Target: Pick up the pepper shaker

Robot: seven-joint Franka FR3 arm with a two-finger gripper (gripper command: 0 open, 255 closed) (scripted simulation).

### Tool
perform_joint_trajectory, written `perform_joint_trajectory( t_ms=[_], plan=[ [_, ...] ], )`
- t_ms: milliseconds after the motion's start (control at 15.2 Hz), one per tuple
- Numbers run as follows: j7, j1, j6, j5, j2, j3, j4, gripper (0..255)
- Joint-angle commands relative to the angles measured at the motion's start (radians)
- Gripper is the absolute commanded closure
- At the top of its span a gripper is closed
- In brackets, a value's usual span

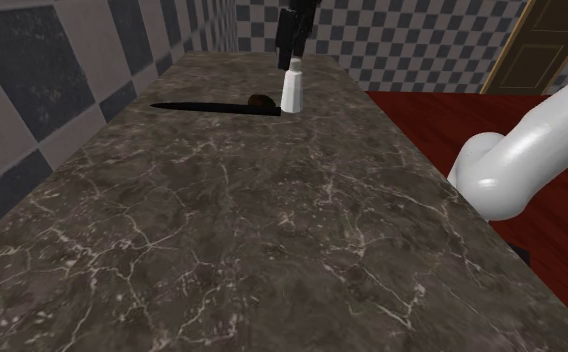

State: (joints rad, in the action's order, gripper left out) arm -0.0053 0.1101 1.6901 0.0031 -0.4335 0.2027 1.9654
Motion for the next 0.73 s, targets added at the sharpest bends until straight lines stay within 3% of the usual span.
perform_joint_trajectory(
  t_ms=[0, 132, 198, 660],
  plan=[
    [0.001, 0.001, 0.034, 0.001, -0.007, 0.001, 0.040, 0],
    [0.001, 0.001, 0.034, 0.001, -0.007, 0.001, 0.040, 0],
    [0.001, 0.001, 0.035, 0.001, -0.006, 0.001, 0.041, 255],
    [0.002, 0.001, 0.036, 0.001, -0.006, 0.001, 0.042, 255]
  ],
)
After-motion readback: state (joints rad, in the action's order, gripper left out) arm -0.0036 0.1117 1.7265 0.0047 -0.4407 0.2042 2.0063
